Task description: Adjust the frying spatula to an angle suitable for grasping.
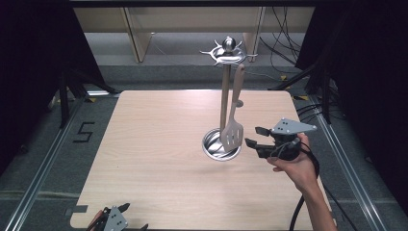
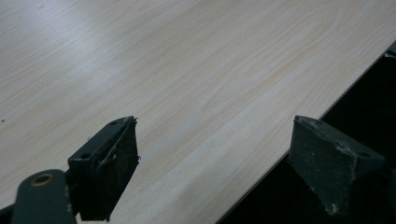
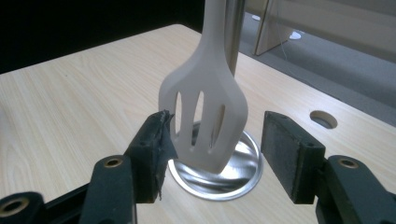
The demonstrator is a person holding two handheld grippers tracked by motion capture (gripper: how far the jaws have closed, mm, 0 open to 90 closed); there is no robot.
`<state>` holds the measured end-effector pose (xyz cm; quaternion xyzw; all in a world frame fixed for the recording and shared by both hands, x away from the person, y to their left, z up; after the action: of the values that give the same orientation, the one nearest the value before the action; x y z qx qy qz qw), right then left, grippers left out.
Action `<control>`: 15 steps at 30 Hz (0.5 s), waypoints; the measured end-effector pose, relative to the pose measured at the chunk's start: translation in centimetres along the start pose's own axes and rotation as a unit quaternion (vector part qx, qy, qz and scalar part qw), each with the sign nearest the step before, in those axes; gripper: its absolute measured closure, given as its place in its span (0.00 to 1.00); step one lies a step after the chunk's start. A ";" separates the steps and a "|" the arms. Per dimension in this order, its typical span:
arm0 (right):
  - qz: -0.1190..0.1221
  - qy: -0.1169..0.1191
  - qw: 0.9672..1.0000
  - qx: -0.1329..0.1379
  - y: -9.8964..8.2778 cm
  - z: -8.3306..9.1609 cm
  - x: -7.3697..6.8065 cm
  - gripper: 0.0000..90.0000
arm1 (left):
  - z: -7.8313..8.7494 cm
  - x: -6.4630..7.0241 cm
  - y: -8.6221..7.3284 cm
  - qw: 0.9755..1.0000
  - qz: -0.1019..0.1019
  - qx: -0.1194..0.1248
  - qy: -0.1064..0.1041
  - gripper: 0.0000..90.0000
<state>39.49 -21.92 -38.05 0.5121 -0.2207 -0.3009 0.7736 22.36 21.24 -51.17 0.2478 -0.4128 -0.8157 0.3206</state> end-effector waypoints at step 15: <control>-0.026 0.004 0.999 -0.026 -2.6 -0.2 0.0 0.43 | 0.0 -0.3 0.1 1.000 -0.014 -0.005 0.005 0.17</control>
<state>39.02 -22.59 -40.58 0.4984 -0.1965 -0.3247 0.7794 22.57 21.36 -51.03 0.2560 -0.4038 -0.8208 0.3126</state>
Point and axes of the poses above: each handheld gripper's, and its own axes: z roughly backward along the jaws, y roughly out of its top, x roughly to its right, the point moved 3 cm from there along -z, roughly forward along the jaws, and after that the axes turned 5 degrees about x, right-handed, at the moved point
